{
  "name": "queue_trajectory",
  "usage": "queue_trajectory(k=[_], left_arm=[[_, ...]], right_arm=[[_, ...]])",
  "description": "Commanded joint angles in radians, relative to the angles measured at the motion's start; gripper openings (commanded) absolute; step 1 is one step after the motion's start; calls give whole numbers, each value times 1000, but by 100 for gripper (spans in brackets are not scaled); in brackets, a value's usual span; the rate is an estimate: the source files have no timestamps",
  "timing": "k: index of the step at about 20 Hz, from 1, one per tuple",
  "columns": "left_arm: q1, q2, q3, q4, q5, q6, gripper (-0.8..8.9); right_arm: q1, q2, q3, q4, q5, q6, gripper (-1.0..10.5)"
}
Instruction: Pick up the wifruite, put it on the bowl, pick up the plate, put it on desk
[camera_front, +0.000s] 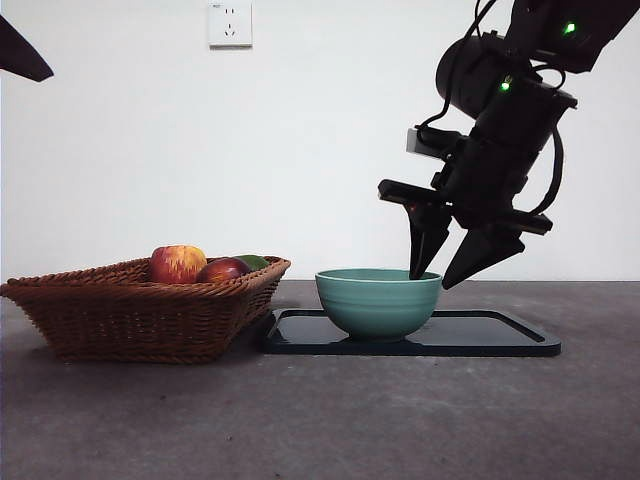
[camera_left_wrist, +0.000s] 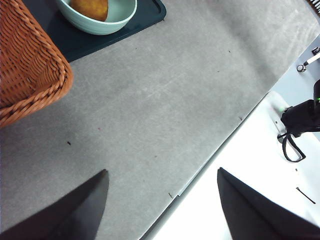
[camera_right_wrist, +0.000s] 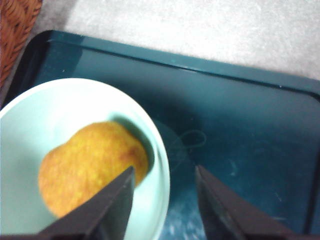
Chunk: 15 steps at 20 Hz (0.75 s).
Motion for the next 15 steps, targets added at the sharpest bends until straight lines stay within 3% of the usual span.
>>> queue_trajectory(k=[1,5,10,15], left_arm=[[-5,3,9,4,5,13,344],[-5,3,9,5,5,13,344],[-5,3,9,7,5,13,344],[-5,3,9,11,5,13,344]], right_arm=[[4,-55,25,6,5,3,203],[4,-204,25,-54,-3,-4,203],[19,-424,25,-245,-117,-69,203],[68,-623,21,-448,-120,-133,203]])
